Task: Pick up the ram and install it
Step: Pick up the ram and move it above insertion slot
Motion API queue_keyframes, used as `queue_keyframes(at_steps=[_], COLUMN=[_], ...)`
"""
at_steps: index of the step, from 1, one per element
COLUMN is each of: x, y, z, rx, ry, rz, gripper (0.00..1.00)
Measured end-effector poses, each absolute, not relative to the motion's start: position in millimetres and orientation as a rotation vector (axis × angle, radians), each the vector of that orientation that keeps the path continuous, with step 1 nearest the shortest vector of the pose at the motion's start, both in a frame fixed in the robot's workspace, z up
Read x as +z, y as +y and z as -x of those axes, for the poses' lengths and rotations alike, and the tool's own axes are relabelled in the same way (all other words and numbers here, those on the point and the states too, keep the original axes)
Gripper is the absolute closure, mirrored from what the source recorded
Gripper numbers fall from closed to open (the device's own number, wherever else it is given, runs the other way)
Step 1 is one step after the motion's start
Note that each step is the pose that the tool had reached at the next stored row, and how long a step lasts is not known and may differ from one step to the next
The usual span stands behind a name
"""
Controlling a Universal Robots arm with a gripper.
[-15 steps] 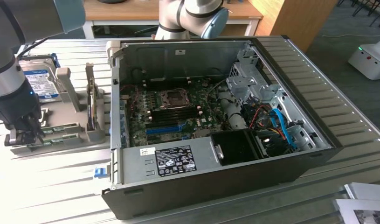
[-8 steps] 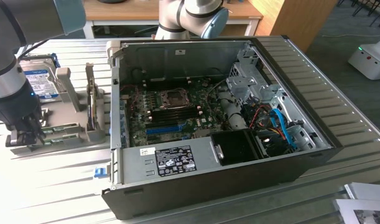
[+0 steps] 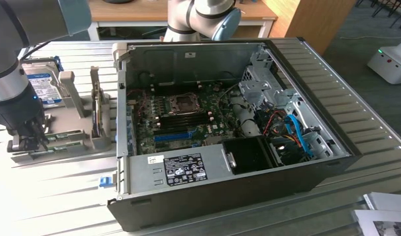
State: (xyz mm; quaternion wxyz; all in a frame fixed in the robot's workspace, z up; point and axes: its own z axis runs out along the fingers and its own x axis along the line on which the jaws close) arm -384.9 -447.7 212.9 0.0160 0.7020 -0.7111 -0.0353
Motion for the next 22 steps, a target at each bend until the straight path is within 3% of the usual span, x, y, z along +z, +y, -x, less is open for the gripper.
queue_keyframes(at_steps=[22], x=[203.6], y=[-447.2], z=[384.9], rx=[-0.11], ry=[-2.212], rz=[-2.183], gripper=[0.76])
